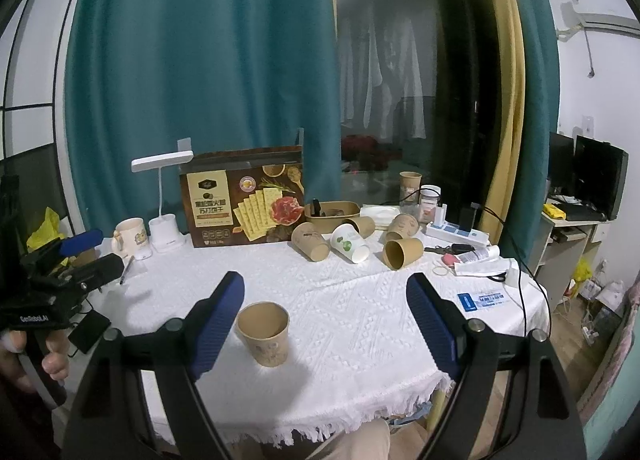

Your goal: Flip cup upright

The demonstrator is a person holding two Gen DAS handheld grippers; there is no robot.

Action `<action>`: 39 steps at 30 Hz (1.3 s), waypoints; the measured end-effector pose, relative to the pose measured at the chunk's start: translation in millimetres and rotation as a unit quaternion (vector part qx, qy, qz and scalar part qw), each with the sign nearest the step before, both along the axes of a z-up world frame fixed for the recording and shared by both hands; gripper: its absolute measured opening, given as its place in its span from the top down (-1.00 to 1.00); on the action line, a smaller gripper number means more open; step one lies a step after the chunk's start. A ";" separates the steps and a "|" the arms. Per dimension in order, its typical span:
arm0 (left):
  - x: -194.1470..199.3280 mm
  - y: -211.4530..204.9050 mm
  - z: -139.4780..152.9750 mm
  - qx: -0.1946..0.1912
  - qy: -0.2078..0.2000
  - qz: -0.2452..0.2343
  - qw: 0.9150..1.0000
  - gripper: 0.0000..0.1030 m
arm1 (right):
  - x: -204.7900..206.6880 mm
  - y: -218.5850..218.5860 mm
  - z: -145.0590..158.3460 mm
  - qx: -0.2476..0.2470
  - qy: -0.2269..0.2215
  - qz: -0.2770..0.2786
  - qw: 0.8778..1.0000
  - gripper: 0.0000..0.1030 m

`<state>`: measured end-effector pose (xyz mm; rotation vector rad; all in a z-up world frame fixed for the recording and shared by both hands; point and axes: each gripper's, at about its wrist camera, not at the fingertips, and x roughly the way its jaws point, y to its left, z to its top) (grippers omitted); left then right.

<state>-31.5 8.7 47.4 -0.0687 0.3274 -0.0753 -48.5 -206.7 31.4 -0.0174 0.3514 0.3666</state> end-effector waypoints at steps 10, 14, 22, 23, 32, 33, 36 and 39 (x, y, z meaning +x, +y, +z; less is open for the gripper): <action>1.6 1.1 -0.2 -0.001 0.001 0.000 1.000 -1.00 | 1.5 2.6 1.8 -0.003 -0.003 0.003 1.000 -0.58; 1.7 1.3 -0.3 0.000 0.000 -0.001 1.000 -1.00 | 1.6 2.3 1.8 -0.003 -0.003 0.004 1.000 -0.58; 1.3 1.4 0.1 -0.001 0.000 0.000 1.000 -1.00 | 1.5 2.4 1.4 -0.003 -0.003 0.004 1.000 -0.58; 2.1 2.4 -0.2 -0.001 -0.001 0.001 1.000 -1.00 | 1.7 2.8 1.4 -0.003 -0.003 0.005 1.000 -0.58; 7.1 8.7 -2.0 -0.003 0.000 0.004 1.000 -1.00 | 1.0 4.0 1.4 -0.003 -0.003 0.003 1.000 -0.58; 7.1 8.6 -2.0 -0.003 0.000 0.004 1.000 -1.00 | 1.4 4.5 1.3 -0.003 -0.002 0.003 1.000 -0.58; 7.3 8.6 -2.1 -0.003 0.001 0.003 1.000 -1.00 | 1.3 4.5 1.4 -0.003 -0.002 0.003 1.000 -0.58; 8.3 9.1 -2.5 -0.002 0.001 0.003 1.000 -1.00 | 2.0 5.2 1.9 -0.003 -0.003 0.003 1.000 -0.58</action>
